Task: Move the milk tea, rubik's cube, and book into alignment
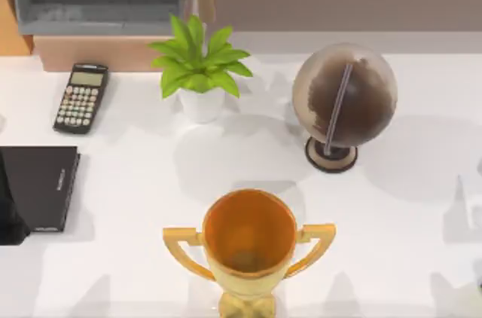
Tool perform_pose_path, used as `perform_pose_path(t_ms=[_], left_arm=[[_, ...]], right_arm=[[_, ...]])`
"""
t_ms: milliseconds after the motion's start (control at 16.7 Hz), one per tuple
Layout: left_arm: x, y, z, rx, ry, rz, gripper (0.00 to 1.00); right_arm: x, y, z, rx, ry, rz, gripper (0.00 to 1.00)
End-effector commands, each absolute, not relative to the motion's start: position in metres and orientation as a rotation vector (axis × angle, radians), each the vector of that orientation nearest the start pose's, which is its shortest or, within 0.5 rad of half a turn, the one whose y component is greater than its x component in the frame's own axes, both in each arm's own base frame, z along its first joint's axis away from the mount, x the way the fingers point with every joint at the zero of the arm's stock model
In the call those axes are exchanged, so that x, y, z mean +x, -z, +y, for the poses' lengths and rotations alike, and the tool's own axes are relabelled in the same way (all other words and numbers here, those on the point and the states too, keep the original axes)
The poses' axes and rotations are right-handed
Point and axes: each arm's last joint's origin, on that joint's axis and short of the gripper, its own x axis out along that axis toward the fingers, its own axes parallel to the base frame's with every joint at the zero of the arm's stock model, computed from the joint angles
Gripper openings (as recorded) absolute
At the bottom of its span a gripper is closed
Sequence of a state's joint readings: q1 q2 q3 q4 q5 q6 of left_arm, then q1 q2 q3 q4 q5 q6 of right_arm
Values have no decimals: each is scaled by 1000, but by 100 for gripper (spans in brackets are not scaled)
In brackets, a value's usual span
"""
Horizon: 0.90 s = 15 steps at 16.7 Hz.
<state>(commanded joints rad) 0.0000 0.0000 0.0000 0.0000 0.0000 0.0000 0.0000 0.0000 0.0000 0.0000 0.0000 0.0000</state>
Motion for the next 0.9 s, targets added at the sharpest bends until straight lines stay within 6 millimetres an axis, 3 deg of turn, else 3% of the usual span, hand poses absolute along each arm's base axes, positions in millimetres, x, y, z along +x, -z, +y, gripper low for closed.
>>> perform_pose_path(t_ms=[240, 540, 720, 900], left_arm=[[106, -160, -1, 0, 0, 0, 100], [106, -160, -1, 0, 0, 0, 100], [106, -160, -1, 0, 0, 0, 100], [106, -160, -1, 0, 0, 0, 100]], right_arm=[[106, -168, -2, -1, 1, -14, 100], [121, -223, -8, -10, 6, -76, 100], [154, -259, -18, -18, 10, -79, 100], [209, -281, -36, -20, 12, -52, 100]])
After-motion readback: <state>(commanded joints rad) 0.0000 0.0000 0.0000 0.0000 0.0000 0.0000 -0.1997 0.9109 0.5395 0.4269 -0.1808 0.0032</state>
